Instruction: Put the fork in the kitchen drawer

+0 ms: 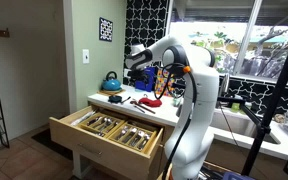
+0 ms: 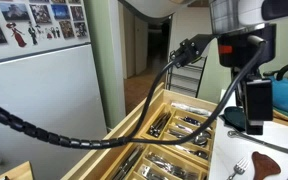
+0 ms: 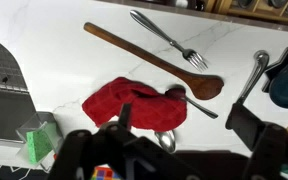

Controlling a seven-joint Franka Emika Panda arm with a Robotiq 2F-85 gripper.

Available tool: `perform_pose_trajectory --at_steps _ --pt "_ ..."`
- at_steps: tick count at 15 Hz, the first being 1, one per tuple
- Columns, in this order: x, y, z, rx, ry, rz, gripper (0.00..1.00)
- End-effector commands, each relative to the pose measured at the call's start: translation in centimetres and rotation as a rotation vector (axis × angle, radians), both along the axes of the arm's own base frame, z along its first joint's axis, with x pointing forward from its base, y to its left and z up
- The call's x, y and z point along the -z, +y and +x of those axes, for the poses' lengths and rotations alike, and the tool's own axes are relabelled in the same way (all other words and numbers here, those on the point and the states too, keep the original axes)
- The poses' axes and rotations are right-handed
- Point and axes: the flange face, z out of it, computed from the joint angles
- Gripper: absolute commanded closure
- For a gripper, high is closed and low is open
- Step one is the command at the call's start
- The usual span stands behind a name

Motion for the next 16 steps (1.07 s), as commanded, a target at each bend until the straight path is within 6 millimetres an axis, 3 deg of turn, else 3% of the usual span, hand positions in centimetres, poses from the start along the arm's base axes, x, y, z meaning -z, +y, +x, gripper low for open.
perform_pose_trajectory --at_steps 1,13,16 --pt "-0.1 -0.1 0.0 0.000 0.001 0.001 0.00" --pt "-0.1 -0.1 0.0 0.000 0.001 0.001 0.00" --pt "1.0 0.5 0.2 -0.088 0.032 0.092 0.00"
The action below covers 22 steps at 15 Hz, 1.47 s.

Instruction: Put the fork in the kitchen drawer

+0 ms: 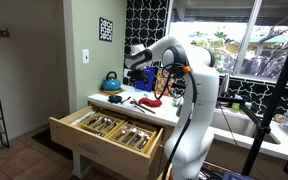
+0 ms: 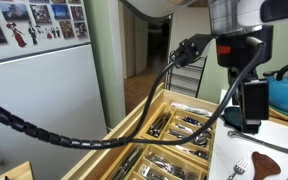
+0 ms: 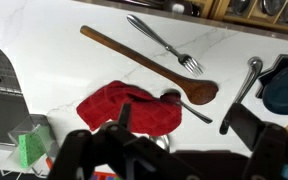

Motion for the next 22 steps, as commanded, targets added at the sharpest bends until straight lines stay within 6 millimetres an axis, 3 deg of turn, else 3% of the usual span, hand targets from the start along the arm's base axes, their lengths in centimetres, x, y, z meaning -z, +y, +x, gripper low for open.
perform_pose_trajectory --at_steps 1,8,9,15,22 --pt "1.2 0.3 0.2 -0.091 0.029 0.106 0.00" --pt "3.7 0.0 1.4 -0.206 0.066 0.113 0.00" --pt "2.9 0.5 1.1 -0.185 0.061 0.113 0.00" --pt "3.6 0.4 1.4 -0.194 0.070 0.112 0.00" --pt "6.1 -0.4 2.1 -0.291 0.129 0.138 0.00"
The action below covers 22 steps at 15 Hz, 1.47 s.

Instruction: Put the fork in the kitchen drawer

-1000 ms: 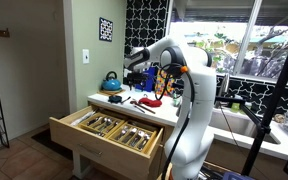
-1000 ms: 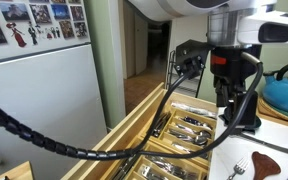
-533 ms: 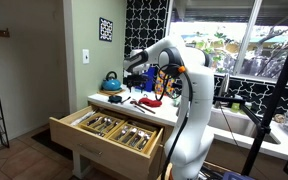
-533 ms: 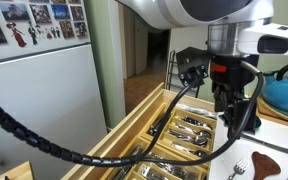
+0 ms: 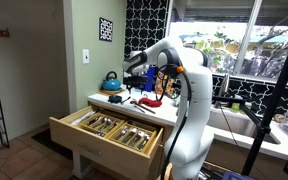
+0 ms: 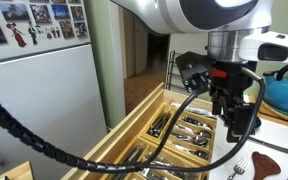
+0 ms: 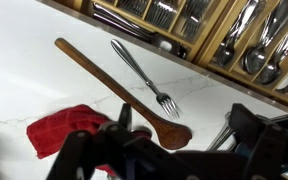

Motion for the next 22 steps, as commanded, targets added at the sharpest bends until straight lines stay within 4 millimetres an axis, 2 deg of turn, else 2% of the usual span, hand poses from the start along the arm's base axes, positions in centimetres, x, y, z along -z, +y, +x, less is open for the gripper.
perform_pose_trajectory --at_steps 1,8,22 --pt "1.6 -1.0 0.4 -0.054 0.038 0.008 0.00" --pt "4.8 -2.4 0.9 -0.151 0.115 0.008 0.00" --pt "9.0 -4.2 1.2 -0.273 0.204 0.023 0.00"
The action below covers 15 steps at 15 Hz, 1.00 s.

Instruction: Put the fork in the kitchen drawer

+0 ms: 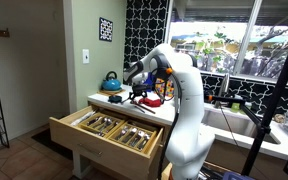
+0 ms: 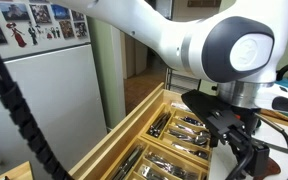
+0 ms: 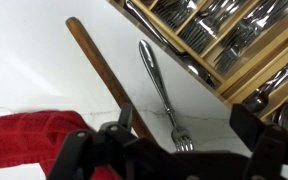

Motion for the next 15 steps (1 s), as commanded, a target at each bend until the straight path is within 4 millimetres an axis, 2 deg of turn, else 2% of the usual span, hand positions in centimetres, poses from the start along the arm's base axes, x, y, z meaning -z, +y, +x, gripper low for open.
perform_pose_trajectory --at_steps 1,9,15 --pt "1.1 -1.0 0.0 -0.021 0.027 0.014 0.00" --pt "3.2 -2.3 -0.3 -0.030 0.044 0.035 0.00" --pt "3.7 -3.0 0.2 -0.026 -0.002 0.079 0.00"
